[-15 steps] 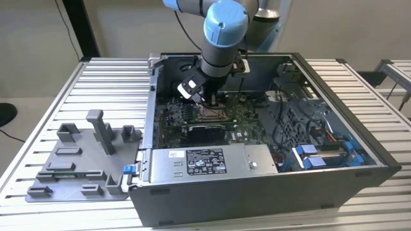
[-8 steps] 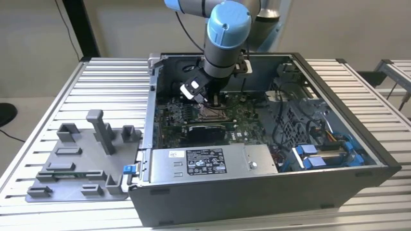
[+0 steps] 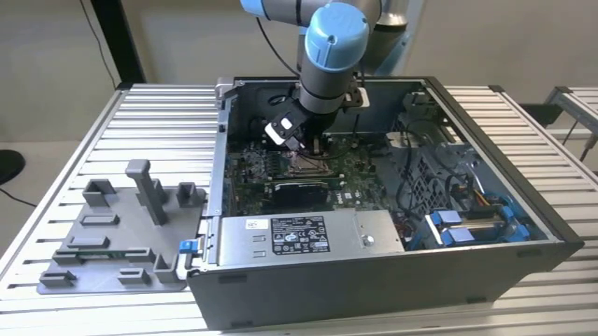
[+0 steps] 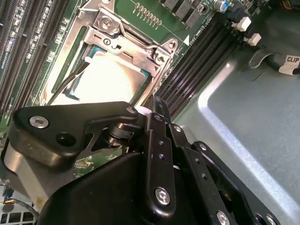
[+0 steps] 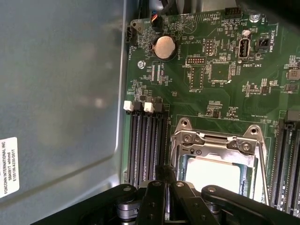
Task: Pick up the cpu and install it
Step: 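Install the second cpu locking lever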
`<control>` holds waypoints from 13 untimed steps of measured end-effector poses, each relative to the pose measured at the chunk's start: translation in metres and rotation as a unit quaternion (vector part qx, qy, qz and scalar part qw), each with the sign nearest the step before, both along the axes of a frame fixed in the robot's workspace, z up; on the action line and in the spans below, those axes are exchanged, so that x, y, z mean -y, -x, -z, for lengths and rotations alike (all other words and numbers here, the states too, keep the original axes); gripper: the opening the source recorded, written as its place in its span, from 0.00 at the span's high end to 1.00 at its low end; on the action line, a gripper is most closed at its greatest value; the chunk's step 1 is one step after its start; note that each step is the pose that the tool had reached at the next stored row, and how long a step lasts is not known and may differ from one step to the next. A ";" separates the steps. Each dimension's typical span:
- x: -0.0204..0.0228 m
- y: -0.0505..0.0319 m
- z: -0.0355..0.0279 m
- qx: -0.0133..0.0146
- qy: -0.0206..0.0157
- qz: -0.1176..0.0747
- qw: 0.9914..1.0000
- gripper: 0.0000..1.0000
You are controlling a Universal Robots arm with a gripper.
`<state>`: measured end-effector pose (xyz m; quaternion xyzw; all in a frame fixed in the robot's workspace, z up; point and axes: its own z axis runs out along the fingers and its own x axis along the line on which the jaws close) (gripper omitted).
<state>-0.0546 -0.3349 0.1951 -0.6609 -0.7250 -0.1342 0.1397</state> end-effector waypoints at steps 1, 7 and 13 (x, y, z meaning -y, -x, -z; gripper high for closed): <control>0.0000 -0.0003 0.0003 0.000 0.000 0.000 1.000 1.00; -0.0002 -0.0026 0.0024 0.000 0.000 0.000 1.000 1.00; -0.0010 -0.0041 0.0050 0.000 0.000 0.000 1.000 1.00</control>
